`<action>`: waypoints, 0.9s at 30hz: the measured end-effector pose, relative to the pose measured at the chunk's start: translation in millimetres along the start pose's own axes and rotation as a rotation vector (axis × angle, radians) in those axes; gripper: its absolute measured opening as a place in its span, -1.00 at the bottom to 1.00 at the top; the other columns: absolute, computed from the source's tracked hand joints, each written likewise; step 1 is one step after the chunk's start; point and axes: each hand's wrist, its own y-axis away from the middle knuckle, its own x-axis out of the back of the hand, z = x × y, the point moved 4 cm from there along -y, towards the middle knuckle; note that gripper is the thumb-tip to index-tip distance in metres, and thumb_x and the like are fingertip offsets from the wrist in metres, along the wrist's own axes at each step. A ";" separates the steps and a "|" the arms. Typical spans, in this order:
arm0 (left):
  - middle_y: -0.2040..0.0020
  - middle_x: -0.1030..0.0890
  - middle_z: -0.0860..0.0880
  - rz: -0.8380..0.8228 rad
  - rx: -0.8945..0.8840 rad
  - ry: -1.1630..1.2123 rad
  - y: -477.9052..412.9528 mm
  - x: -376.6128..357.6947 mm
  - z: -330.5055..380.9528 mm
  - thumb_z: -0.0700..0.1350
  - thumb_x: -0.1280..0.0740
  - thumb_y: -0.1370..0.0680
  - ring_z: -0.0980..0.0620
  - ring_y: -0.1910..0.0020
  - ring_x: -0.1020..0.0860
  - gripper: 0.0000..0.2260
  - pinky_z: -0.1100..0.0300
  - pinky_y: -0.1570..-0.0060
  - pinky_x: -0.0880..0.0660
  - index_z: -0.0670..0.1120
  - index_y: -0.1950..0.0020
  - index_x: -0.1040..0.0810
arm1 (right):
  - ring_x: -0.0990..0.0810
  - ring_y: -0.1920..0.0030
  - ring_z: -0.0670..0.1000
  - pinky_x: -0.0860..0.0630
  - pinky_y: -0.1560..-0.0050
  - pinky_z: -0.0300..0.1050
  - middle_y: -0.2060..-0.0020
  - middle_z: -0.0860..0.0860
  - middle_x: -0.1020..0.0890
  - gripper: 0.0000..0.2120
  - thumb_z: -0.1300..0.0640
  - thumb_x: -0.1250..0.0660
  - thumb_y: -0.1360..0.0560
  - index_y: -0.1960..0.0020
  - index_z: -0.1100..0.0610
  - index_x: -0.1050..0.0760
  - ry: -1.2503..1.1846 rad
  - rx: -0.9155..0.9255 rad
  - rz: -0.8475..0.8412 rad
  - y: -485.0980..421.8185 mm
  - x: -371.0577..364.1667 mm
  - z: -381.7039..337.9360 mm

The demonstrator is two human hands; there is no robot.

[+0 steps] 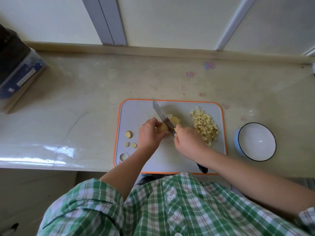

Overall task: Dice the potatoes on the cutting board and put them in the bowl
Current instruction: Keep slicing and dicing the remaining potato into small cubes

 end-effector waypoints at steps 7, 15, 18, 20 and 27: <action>0.03 -0.63 -0.04 -0.016 0.010 0.007 -3.8 1.3 -2.0 -0.05 -0.52 -0.39 -0.05 0.09 -0.57 -0.72 0.08 0.08 -0.48 -0.12 0.01 -0.55 | -0.58 0.22 0.21 -0.24 0.37 -0.10 0.30 0.07 -0.48 -0.91 0.17 -0.13 -0.60 0.08 0.13 -0.25 -0.003 -0.002 0.056 -3.2 -14.6 3.9; 0.02 -0.63 -0.02 -0.023 0.019 -0.011 -5.8 2.9 -2.8 -0.02 -0.51 -0.40 -0.02 0.09 -0.57 -0.72 0.15 0.12 -0.44 -0.09 -0.02 -0.56 | -0.60 0.24 0.22 -0.32 0.39 -0.06 0.26 0.14 -0.60 -0.93 0.16 -0.12 -0.60 0.01 0.16 -0.34 0.013 0.003 0.078 -15.5 -27.5 7.0; 0.00 -0.64 -0.01 -0.021 0.039 0.004 -5.3 2.8 -3.6 0.00 -0.51 -0.40 -0.02 0.07 -0.59 -0.69 0.06 0.04 -0.50 -0.08 -0.06 -0.58 | -0.61 0.22 0.25 -0.36 0.37 -0.02 0.24 0.17 -0.61 -0.91 0.15 -0.10 -0.60 0.01 0.17 -0.32 0.011 0.002 0.062 -20.1 -29.1 6.7; -0.02 -0.64 0.00 -0.024 0.052 0.036 -5.6 3.3 -5.5 0.00 -0.50 -0.41 -0.02 0.06 -0.60 -0.68 0.00 0.00 -0.52 -0.07 -0.09 -0.58 | -0.60 0.21 0.24 -0.37 0.36 -0.03 0.24 0.17 -0.60 -0.91 0.13 -0.10 -0.61 0.05 0.14 -0.28 0.016 0.002 0.055 -19.3 -26.9 8.6; -0.05 -0.61 0.01 -0.014 0.054 0.050 -4.1 4.0 -6.8 0.01 -0.49 -0.43 0.00 0.06 -0.59 -0.70 0.05 0.04 -0.51 -0.06 -0.10 -0.58 | -0.60 0.20 0.21 -0.34 0.34 -0.05 0.27 0.07 -0.47 -0.92 0.16 -0.11 -0.61 0.02 0.16 -0.32 0.073 0.017 0.046 4.3 -26.1 14.5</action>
